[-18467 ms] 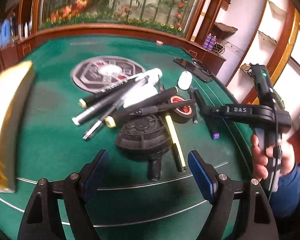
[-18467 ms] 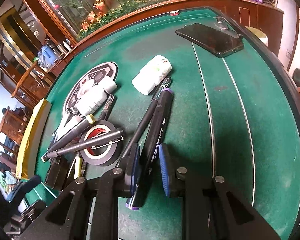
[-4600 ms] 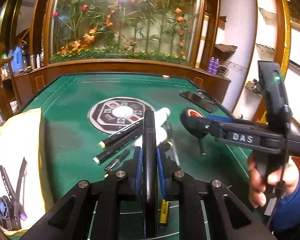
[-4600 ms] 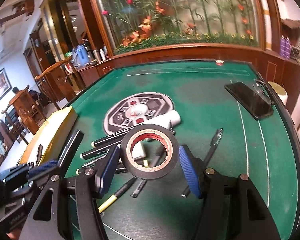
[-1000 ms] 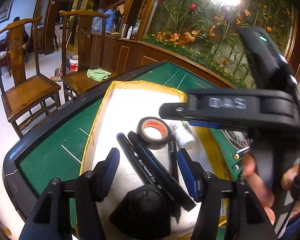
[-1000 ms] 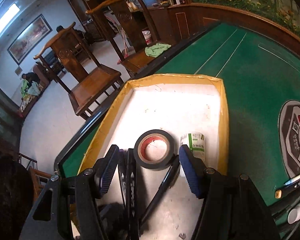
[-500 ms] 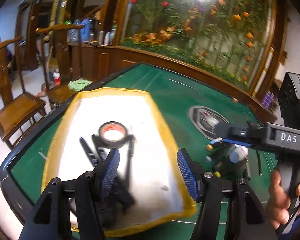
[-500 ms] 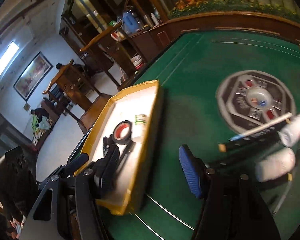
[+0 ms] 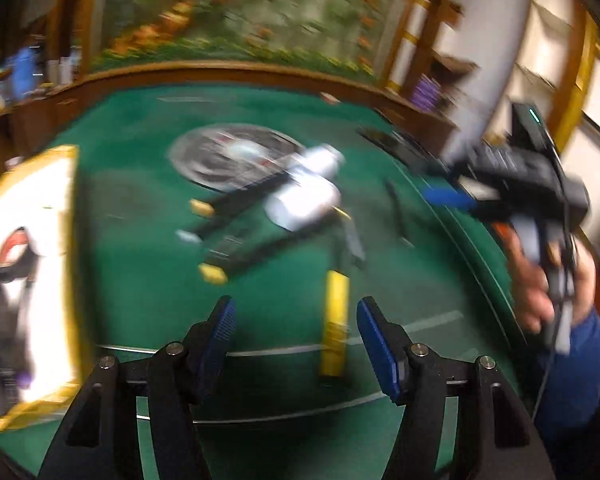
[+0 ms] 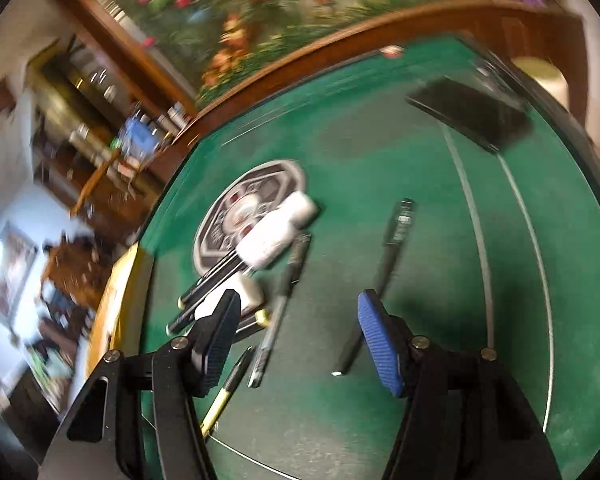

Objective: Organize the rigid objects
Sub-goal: 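Grasp the yellow pen with the left tool while the right tool grasps a black pen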

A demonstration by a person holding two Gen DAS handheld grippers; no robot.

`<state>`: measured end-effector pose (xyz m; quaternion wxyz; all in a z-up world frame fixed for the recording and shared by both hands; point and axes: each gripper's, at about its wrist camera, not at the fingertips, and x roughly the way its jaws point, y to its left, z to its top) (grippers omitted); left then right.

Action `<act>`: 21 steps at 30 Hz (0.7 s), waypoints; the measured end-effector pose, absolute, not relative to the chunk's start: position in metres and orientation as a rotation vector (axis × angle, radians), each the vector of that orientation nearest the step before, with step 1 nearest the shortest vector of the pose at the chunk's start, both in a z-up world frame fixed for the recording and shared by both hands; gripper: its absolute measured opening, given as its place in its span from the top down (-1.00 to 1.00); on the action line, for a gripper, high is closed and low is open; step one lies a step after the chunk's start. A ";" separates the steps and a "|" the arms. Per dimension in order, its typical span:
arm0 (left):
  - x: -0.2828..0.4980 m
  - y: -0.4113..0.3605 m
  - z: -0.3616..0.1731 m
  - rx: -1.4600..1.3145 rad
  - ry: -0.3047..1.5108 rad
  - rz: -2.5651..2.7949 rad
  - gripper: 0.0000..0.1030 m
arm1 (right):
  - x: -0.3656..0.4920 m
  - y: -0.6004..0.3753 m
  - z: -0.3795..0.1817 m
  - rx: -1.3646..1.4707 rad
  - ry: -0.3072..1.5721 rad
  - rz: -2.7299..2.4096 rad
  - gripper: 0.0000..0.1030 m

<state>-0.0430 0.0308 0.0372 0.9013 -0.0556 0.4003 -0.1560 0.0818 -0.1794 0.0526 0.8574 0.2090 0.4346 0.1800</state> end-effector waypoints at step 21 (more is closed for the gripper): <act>-0.021 -0.021 0.015 0.085 0.944 -0.342 0.85 | 0.091 -0.204 0.036 0.431 0.985 0.202 -0.01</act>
